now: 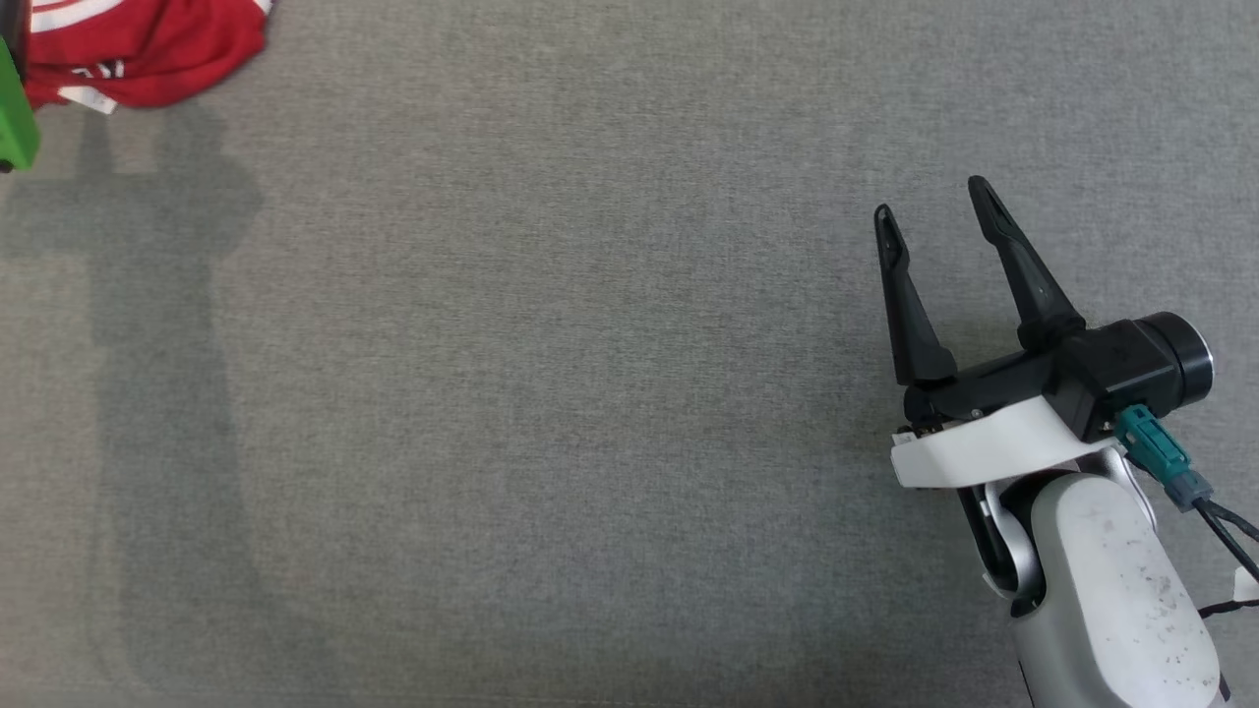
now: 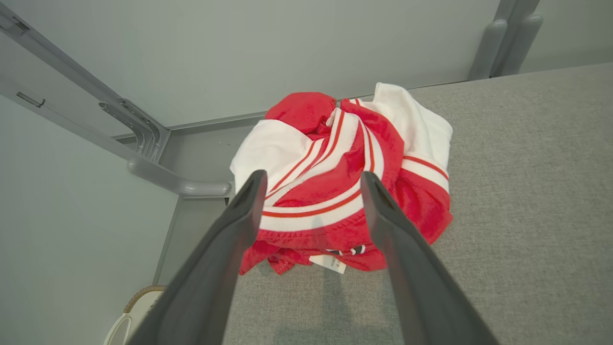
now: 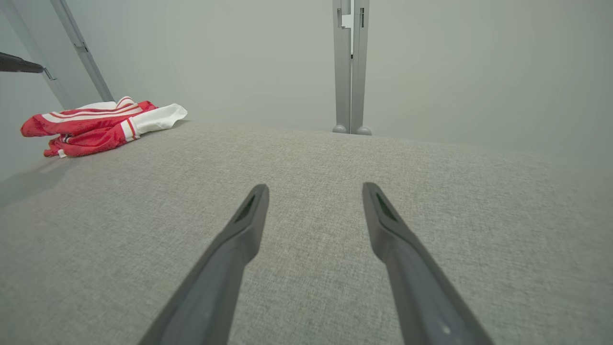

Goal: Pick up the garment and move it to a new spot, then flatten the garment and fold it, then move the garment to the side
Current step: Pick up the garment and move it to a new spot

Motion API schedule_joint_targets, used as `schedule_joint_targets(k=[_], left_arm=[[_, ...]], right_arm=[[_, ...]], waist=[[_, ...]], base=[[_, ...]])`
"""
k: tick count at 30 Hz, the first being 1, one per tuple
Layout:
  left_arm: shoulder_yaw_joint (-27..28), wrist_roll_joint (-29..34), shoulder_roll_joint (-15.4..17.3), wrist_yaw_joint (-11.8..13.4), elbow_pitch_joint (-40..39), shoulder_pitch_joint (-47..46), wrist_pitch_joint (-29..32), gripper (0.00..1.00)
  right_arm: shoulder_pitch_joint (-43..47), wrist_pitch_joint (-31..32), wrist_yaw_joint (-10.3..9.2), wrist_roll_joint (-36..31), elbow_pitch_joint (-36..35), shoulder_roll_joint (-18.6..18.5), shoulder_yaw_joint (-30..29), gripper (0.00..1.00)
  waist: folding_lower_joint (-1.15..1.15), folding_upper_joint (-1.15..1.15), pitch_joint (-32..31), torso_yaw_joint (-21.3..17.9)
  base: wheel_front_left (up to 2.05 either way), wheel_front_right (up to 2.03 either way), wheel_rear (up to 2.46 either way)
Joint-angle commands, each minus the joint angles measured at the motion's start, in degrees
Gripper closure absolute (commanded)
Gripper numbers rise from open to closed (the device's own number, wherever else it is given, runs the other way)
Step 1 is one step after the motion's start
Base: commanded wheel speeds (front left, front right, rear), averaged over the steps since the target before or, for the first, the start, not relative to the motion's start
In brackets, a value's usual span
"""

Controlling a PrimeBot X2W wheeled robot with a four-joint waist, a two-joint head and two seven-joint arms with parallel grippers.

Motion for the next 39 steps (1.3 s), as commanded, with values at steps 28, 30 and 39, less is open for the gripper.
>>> schedule_joint_targets(k=[28,30,39], left_arm=[[-10.0,-4.6,4.5,0.0,12.3,-7.6,-9.7,1.0],[-10.8,-4.9,4.8,0.0,11.7,-8.2,-10.6,1.0],[-16.4,-8.4,5.4,0.0,5.2,-8.8,-12.8,1.0]], right_arm=[[-0.2,1.0,-0.07,-2.0,-7.7,-0.4,0.0,0.0],[-0.3,0.7,-0.07,-1.8,-6.9,-0.3,-0.1,0.0],[0.6,-1.3,-0.07,0.2,-1.8,-0.1,-1.1,0.0]], waist=[[-0.01,0.0,6.8,-5.7],[-0.01,0.0,5.3,-5.4],[-0.01,0.0,-4.4,-4.9]], base=[[0.0,0.0,0.0],[0.0,0.0,0.0],[0.0,0.0,0.0]])
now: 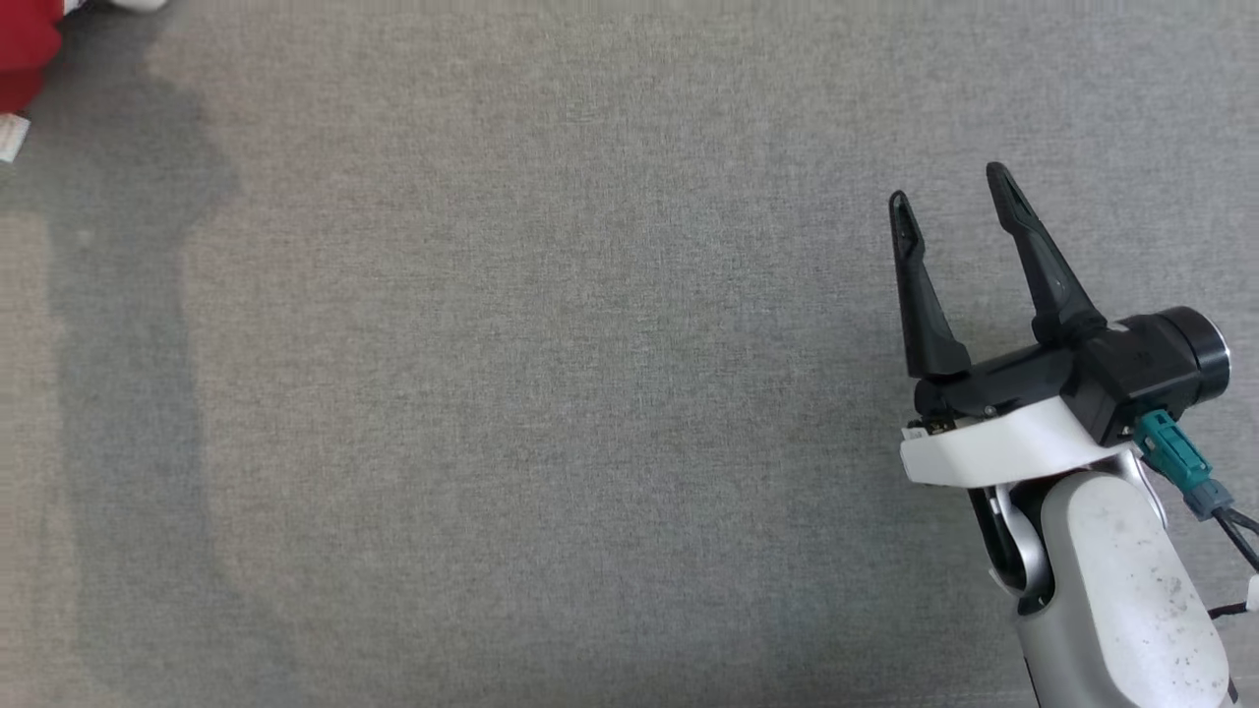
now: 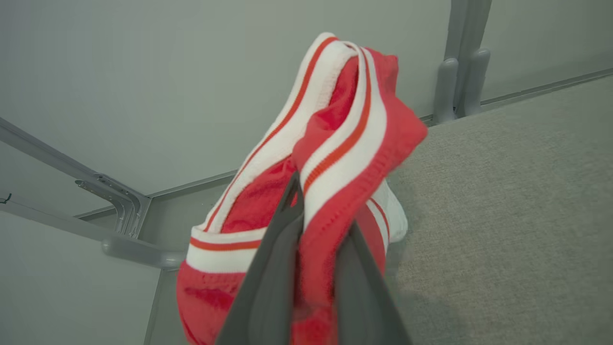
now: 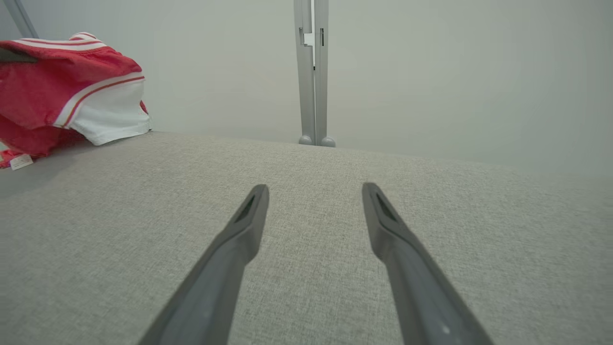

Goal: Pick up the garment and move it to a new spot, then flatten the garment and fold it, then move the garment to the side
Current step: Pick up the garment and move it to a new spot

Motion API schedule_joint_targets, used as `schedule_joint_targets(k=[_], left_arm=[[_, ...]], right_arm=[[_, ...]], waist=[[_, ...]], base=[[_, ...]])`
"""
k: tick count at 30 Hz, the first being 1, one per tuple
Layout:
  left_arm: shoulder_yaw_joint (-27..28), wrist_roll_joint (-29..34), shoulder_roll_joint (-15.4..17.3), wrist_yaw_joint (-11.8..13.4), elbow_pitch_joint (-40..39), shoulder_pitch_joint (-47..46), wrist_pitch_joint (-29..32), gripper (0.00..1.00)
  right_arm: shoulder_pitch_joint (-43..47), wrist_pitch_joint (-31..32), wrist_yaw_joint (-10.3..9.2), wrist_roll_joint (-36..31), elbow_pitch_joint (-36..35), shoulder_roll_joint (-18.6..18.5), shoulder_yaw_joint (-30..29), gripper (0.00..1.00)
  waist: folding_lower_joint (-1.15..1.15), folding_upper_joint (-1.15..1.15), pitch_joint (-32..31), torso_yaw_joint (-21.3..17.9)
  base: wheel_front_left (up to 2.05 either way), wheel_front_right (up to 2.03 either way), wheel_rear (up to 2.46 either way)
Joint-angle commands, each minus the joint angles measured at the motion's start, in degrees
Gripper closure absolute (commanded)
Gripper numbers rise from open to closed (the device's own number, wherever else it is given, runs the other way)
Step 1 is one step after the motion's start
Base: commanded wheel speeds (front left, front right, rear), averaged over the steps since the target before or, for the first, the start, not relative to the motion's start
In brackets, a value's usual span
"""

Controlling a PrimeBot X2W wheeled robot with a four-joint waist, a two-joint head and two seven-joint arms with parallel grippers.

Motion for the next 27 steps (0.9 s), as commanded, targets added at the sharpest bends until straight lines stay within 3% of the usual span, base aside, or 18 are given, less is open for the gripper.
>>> schedule_joint_targets(k=[1,5,12,18,27], left_arm=[[-1.1,-1.1,0.4,0.0,-1.6,-0.2,-0.5,1.0],[-4.3,-2.6,0.6,0.0,-5.9,0.4,-0.5,1.0],[-10.7,-4.7,-1.9,0.0,-14.8,1.4,0.0,1.0],[-13.1,-7.7,-7.3,0.0,-21.6,2.9,0.3,1.0],[-10.0,-16.9,-18.2,6.4,-25.1,12.9,-3.6,1.0]], right_arm=[[0.8,-0.6,-0.07,0.7,0.9,0.0,-0.5,0.0],[1.9,-1.4,-0.07,2.0,2.8,0.0,-1.6,0.0],[4.9,-2.5,-0.07,4.5,5.8,0.0,-4.1,0.0],[7.4,-3.1,-0.07,6.1,7.2,0.0,-5.1,0.0],[8.6,-3.4,-0.06,7.8,7.8,0.0,-5.4,0.0]], waist=[[0.0,0.0,-6.2,0.4],[0.0,0.0,-10.8,0.1],[0.0,0.0,-19.6,-0.8],[0.0,0.0,-24.6,-2.5],[0.0,0.0,-24.2,-5.3]], base=[[0.0,0.0,0.0],[0.0,0.0,0.0],[0.0,0.0,0.0],[0.0,0.0,0.0],[0.0,0.0,0.0]])
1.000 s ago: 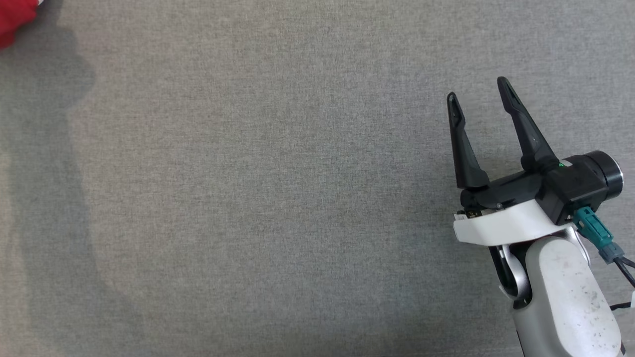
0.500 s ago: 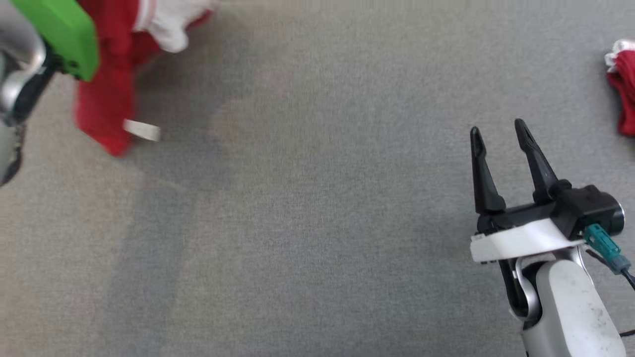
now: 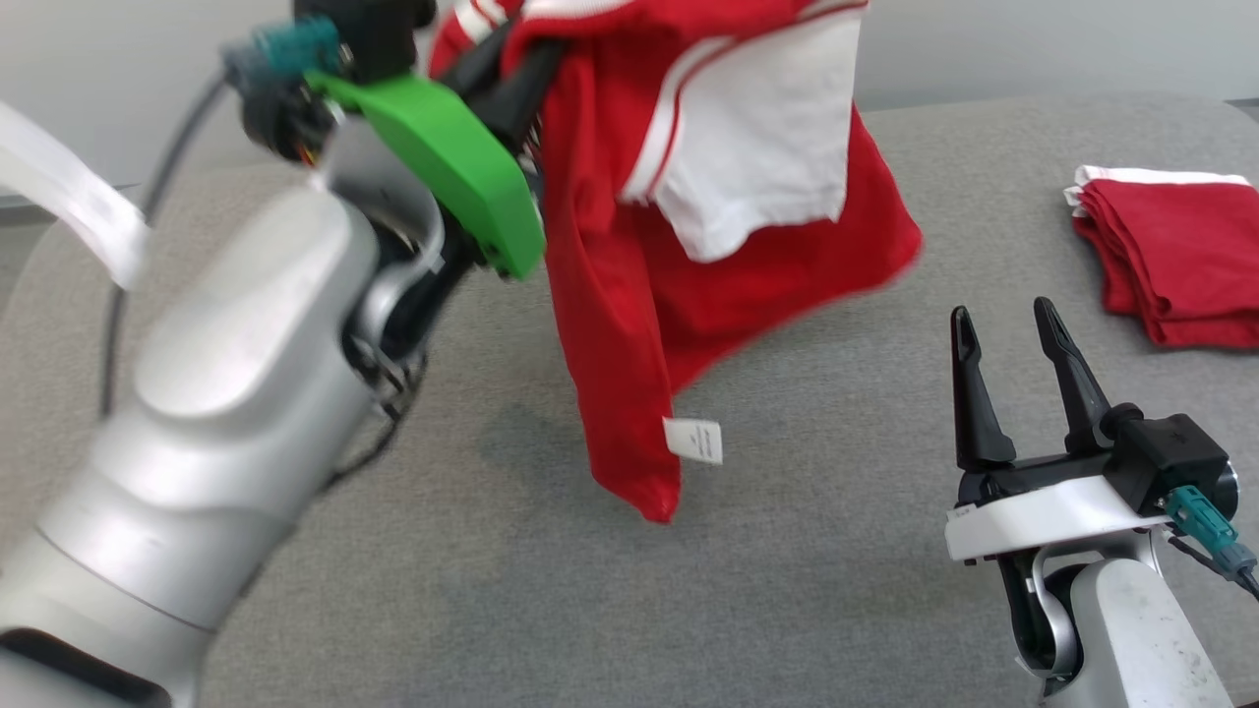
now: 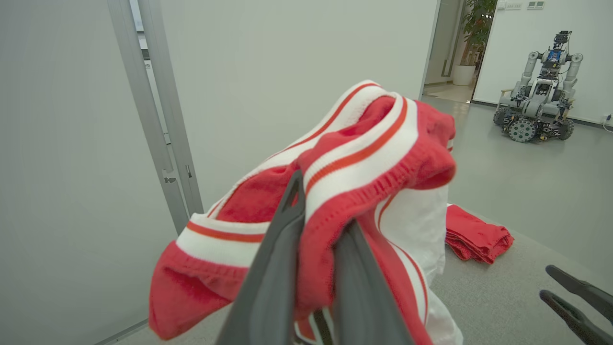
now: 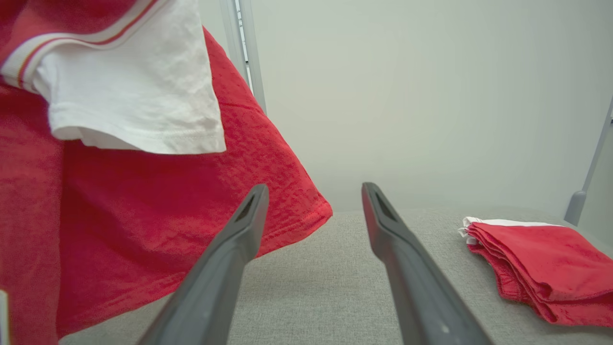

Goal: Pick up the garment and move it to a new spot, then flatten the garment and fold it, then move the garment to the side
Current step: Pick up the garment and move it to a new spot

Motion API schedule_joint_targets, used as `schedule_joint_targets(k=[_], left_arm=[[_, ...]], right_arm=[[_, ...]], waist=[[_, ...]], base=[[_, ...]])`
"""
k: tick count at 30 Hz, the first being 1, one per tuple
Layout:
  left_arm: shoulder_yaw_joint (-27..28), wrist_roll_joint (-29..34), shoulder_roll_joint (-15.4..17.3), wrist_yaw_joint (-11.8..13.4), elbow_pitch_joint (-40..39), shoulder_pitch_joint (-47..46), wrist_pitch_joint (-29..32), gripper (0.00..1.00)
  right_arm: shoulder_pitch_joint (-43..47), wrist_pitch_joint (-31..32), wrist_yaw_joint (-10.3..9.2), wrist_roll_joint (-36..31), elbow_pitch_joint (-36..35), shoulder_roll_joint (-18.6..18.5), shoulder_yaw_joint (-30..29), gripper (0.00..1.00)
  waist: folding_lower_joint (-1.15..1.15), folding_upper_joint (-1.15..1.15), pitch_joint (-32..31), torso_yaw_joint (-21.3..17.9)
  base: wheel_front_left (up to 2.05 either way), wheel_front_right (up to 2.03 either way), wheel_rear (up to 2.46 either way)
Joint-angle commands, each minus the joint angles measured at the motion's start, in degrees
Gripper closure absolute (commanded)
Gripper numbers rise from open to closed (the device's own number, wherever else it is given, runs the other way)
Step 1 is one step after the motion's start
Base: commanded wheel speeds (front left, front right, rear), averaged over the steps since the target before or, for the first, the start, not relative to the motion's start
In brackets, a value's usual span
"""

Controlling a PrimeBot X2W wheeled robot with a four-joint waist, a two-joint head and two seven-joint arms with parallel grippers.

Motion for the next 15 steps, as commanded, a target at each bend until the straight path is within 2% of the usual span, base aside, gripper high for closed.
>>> schedule_joint_targets(k=[1,4,8,15], left_arm=[[0.1,-0.8,-0.8,0.7,1.3,2.7,-1.1,1.0],[0.2,-2.5,-2.8,1.3,6.4,7.9,-3.9,1.0],[1.2,-2.9,-3.4,1.6,16.1,11.3,-9.0,1.0],[5.3,-2.8,-3.1,1.2,30.0,10.5,-15.6,1.0]], right_arm=[[0.3,-0.3,-0.05,0.7,0.2,0.0,0.0,0.0],[-0.7,-0.4,-0.05,1.0,0.7,0.0,0.4,0.0],[-2.1,-0.5,-0.05,1.3,1.2,-0.1,1.0,0.0],[-3.7,-0.5,-0.04,0.7,1.7,0.0,1.0,0.0]], waist=[[0.01,-0.01,0.6,-1.8],[0.01,-0.01,2.0,-2.8],[0.01,-0.01,4.2,-4.1],[0.01,-0.01,7.2,-5.2]], base=[[0.0,0.0,0.0],[0.0,0.0,0.0],[0.0,0.0,0.0],[0.0,0.0,0.0]])
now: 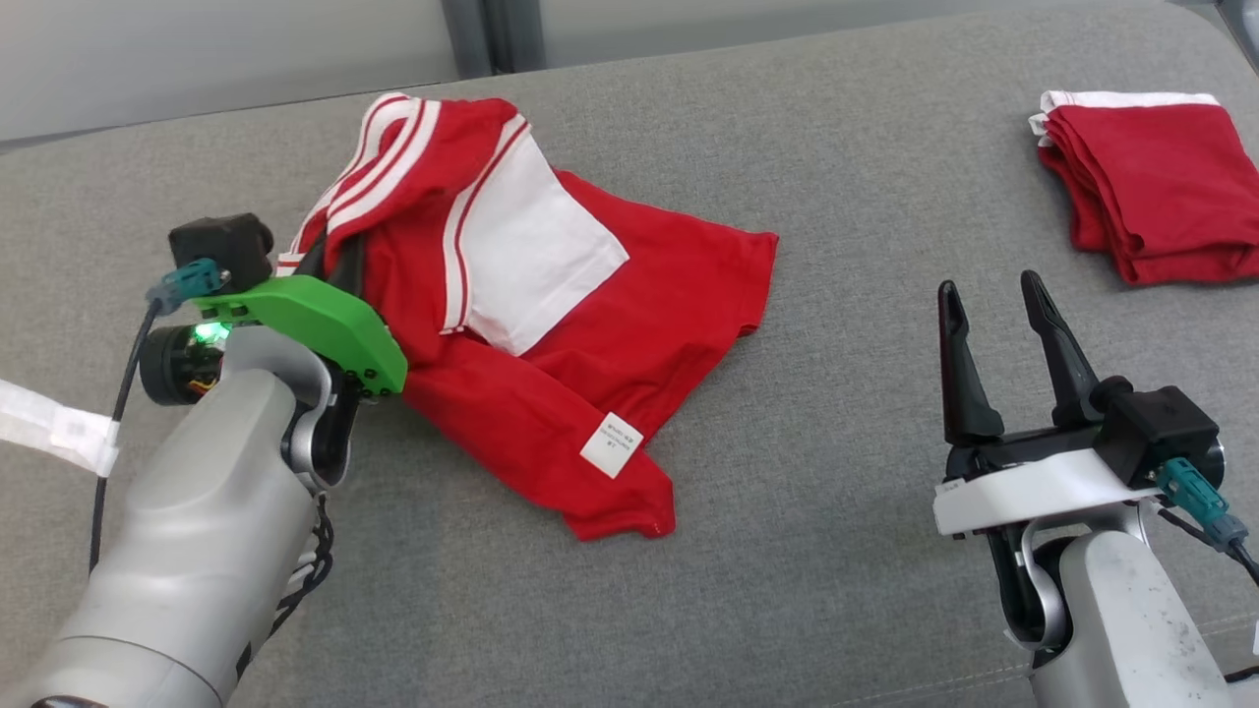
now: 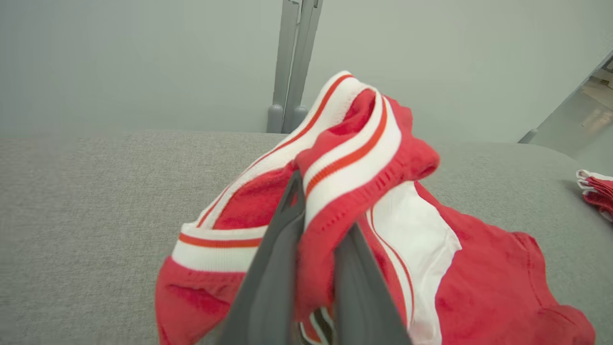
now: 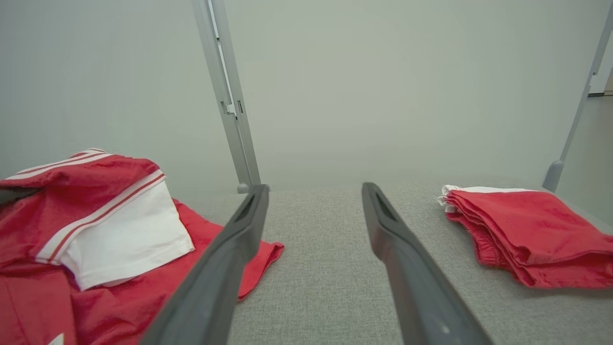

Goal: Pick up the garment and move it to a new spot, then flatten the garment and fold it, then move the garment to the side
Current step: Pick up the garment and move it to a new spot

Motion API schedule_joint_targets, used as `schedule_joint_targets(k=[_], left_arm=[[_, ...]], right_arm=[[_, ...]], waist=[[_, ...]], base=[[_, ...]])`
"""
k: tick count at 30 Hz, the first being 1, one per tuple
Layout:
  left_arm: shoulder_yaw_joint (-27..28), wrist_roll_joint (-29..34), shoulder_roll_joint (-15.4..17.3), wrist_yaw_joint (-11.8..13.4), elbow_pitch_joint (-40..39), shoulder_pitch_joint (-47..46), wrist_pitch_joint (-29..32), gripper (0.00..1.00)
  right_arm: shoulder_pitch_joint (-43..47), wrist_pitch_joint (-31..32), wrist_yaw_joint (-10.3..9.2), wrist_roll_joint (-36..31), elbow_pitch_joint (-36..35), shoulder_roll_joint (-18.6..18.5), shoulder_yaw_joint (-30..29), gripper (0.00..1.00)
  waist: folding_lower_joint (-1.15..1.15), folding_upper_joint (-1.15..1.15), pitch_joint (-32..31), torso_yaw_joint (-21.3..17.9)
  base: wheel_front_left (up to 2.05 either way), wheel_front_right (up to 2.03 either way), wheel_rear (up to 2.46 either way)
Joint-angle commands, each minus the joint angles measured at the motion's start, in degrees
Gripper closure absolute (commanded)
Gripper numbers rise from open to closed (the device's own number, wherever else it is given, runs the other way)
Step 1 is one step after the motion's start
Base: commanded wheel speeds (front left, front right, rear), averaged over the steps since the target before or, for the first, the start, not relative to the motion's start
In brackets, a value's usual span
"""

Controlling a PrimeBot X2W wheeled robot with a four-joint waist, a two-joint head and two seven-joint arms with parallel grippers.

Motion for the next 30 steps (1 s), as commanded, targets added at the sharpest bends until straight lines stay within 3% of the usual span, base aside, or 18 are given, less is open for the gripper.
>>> schedule_joint_targets(k=[1,5,6,7,8,14,25,30], left_arm=[[0.8,0.2,0.1,-0.3,1.5,-1.0,-0.6,1.0],[2.6,1.4,0.1,-0.8,5.8,-1.3,-1.1,0.99],[3.4,2.2,0.3,-0.6,6.1,-1.6,-1.1,0.65],[4.2,3.1,0.6,-0.2,6.0,-1.8,-1.1,0.5],[5.1,3.9,0.9,0.1,5.8,-1.6,-1.1,0.0],[10.5,11.0,1.3,1.7,2.0,1.3,-1.1,0.0],[16.7,20.0,-0.6,-1.5,-7.4,8.7,-1.1,0.0],[20.0,23.5,-1.4,-1.4,-15.2,16.3,-1.1,0.0]], right_arm=[[-0.8,-0.3,-0.03,-0.3,0.0,0.0,0.1,0.0],[-1.2,-0.3,-0.03,-0.5,0.0,0.0,0.4,0.0],[-1.3,-0.3,-0.03,-0.6,0.0,0.0,0.4,0.0],[-1.4,-0.3,-0.03,-0.7,0.0,0.0,0.4,0.0],[-1.4,-0.3,-0.03,-0.8,0.1,0.0,0.4,0.0],[-0.4,-0.3,-0.03,-1.5,0.4,0.0,0.2,0.0],[1.7,-0.3,-0.03,-2.3,0.7,0.0,0.1,0.0],[3.7,-0.3,-0.03,-2.7,0.6,-0.1,0.5,0.0]], waist=[[0.0,0.0,1.6,-1.0],[0.0,0.0,2.2,-1.2],[0.0,0.0,2.3,-1.2],[0.0,0.0,2.4,-1.2],[0.0,0.0,2.4,-1.1],[0.0,0.0,0.8,0.2],[0.0,0.0,-3.8,4.2],[0.0,0.0,-5.6,5.7]], base=[[0.0,0.0,0.0],[0.0,0.0,0.0],[0.0,0.0,0.0],[0.0,0.0,0.0],[0.0,0.0,0.0],[0.0,0.0,0.0],[0.0,0.0,0.0],[0.0,0.0,0.0]])
